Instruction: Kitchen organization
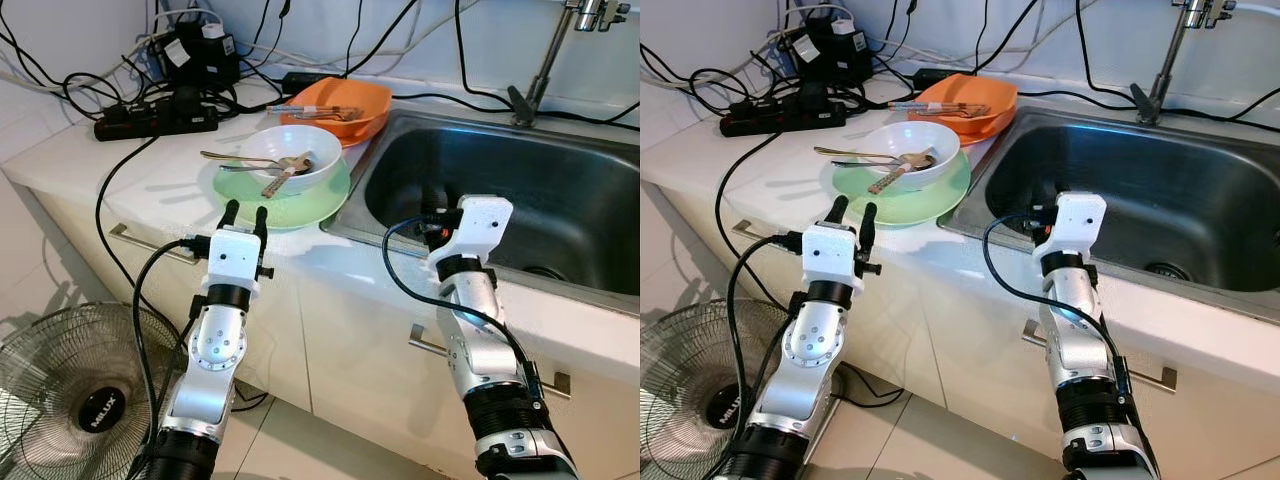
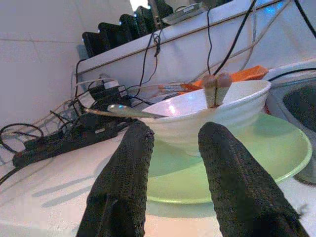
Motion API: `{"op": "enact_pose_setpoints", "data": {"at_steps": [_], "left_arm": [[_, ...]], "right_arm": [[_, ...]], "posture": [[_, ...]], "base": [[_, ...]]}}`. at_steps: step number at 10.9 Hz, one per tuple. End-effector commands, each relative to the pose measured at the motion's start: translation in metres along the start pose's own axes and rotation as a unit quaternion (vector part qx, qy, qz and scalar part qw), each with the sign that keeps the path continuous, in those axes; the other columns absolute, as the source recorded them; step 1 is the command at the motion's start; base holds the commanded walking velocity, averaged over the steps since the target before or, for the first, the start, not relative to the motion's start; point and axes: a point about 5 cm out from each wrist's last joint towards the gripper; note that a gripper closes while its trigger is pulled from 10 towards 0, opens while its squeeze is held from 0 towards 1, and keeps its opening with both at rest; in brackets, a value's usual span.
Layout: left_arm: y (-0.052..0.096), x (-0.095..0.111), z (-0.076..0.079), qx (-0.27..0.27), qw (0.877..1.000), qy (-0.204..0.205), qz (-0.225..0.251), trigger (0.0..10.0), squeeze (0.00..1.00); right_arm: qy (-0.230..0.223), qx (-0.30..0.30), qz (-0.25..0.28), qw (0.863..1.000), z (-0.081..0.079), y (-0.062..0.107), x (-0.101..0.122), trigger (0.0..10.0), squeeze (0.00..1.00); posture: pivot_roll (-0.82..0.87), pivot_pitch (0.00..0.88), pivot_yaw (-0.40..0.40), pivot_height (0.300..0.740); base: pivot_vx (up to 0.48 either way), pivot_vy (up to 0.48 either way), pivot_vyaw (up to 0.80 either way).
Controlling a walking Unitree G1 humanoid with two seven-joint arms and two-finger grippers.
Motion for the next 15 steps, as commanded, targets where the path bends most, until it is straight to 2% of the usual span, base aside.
{"op": "enact_pose_setpoints", "data": {"at_steps": [1, 7, 10, 15], "left_arm": [[-0.007, 0.003, 0.004, -0.026, 1.0, -0.011, 0.004, 10.0, 0.0], [-0.02, 0.007, 0.004, -0.043, 0.999, -0.019, 0.018, 10.0, 0.0], [-0.027, 0.011, 0.011, -0.067, 0.997, -0.031, 0.034, 10.0, 0.0], [-0.038, 0.014, 0.009, -0.06, 0.997, -0.036, 0.04, 10.0, 0.0]], "right_arm": [[-0.005, 0.002, 0.009, 1.0, -0.002, -0.004, 0.006, 10.0, 0.0], [-0.01, 0.006, 0.0, 1.0, -0.008, 0.0, 0.001, 10.0, 0.0], [-0.016, 0.009, -0.001, 1.0, -0.013, -0.001, -0.001, 10.0, 0.0], [-0.022, 0.007, -0.003, 1.0, -0.016, 0.0, -0.001, 10.0, 0.0]], "posture": [[0.08, 0.0, 0.073, 0.74], [0.06, 0.0, 0.09, 0.74], [0.07, 0.0, 0.093, 0.74], [0.08, 0.0, 0.09, 0.74]], "base": [[0.0, 0.0, 0.0], [0.0, 0.0, 0.0], [0.0, 0.0, 0.0], [0.0, 0.0, 0.0]]}}
Point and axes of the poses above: a point about 5 cm out from each wrist's last joint towards the gripper, its own y axis pointing back from the gripper into the wrist, its own x axis along the axis of the wrist's last joint, z = x × y, and after that the axes turned 8 degrees about y, right-handed
